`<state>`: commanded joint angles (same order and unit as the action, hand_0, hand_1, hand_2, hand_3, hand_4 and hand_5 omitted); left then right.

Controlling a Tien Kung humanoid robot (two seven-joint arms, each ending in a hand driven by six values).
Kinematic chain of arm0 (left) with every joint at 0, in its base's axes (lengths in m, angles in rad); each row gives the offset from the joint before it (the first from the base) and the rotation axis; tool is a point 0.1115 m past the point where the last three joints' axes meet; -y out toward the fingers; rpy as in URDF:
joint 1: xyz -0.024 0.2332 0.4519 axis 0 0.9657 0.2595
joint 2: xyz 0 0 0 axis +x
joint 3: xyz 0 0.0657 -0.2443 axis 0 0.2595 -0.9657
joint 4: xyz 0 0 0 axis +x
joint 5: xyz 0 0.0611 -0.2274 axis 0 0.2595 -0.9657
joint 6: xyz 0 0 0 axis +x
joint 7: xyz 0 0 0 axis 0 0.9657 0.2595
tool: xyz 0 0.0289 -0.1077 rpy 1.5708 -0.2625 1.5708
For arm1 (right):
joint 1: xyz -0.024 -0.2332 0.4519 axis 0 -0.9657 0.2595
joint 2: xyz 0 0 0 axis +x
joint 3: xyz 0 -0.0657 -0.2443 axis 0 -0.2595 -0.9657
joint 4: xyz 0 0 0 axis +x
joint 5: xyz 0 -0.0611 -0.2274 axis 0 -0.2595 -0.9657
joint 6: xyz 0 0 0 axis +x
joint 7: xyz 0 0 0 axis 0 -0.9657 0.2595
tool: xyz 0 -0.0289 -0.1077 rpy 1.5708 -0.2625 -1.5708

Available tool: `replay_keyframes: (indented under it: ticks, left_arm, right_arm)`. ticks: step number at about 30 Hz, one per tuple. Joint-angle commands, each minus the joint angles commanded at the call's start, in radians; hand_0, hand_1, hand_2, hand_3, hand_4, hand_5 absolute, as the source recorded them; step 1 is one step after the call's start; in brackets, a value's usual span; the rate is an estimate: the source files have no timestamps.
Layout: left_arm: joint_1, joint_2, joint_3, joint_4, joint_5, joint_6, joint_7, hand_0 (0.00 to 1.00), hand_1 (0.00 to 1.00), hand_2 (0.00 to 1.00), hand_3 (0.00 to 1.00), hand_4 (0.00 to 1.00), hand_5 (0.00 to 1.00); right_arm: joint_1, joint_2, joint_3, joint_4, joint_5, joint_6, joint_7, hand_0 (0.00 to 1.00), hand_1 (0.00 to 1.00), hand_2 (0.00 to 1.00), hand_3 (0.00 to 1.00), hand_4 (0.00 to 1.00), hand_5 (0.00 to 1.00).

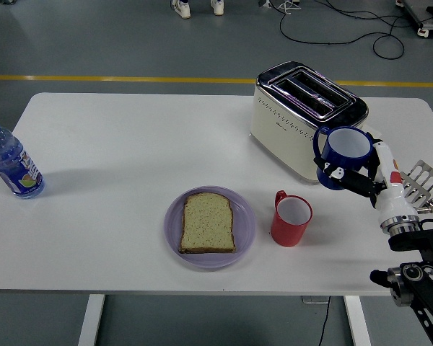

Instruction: Pick up the cup,pour liquid into bread,place the cup on the desk

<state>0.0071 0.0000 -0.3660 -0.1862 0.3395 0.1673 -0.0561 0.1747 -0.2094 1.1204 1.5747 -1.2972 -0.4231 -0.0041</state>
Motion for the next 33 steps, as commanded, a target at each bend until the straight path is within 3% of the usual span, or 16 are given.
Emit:
replay_keyframes:
  ticks: [5,11,18,23,33]
  left_arm:
    - [0.003,0.0,0.002,0.001,-0.003,0.0,0.0,0.645,0.643,0.64,0.528,0.293,0.764]
    - [0.006,0.0,0.006,0.001,-0.006,0.0,0.0,0.645,0.642,0.64,0.528,0.295,0.766]
    - [0.006,0.0,0.004,0.0,-0.007,0.001,0.0,0.646,0.643,0.641,0.529,0.294,0.763]
    - [0.001,0.0,-0.006,-0.001,-0.008,0.002,-0.001,0.647,0.643,0.639,0.528,0.297,0.766]
    - [-0.001,0.0,-0.009,-0.001,-0.011,0.003,-0.001,0.647,0.643,0.639,0.528,0.297,0.765]
  right_arm:
    - [0.051,-0.014,-0.063,0.047,-0.03,0.028,-0.066,0.376,0.337,0.518,0.497,0.684,0.002]
    - [0.143,-0.016,-0.144,0.025,-0.052,0.047,-0.113,0.372,0.337,0.52,0.498,0.677,0.002]
    - [0.275,-0.003,-0.254,-0.058,-0.157,0.044,-0.167,0.369,0.336,0.52,0.499,0.673,0.002]
    - [0.37,0.001,-0.345,-0.119,-0.303,0.064,-0.231,0.372,0.344,0.524,0.507,0.674,0.002]
    - [0.511,0.01,-0.487,-0.222,-0.513,0.111,-0.277,0.381,0.351,0.528,0.511,0.662,0.002]
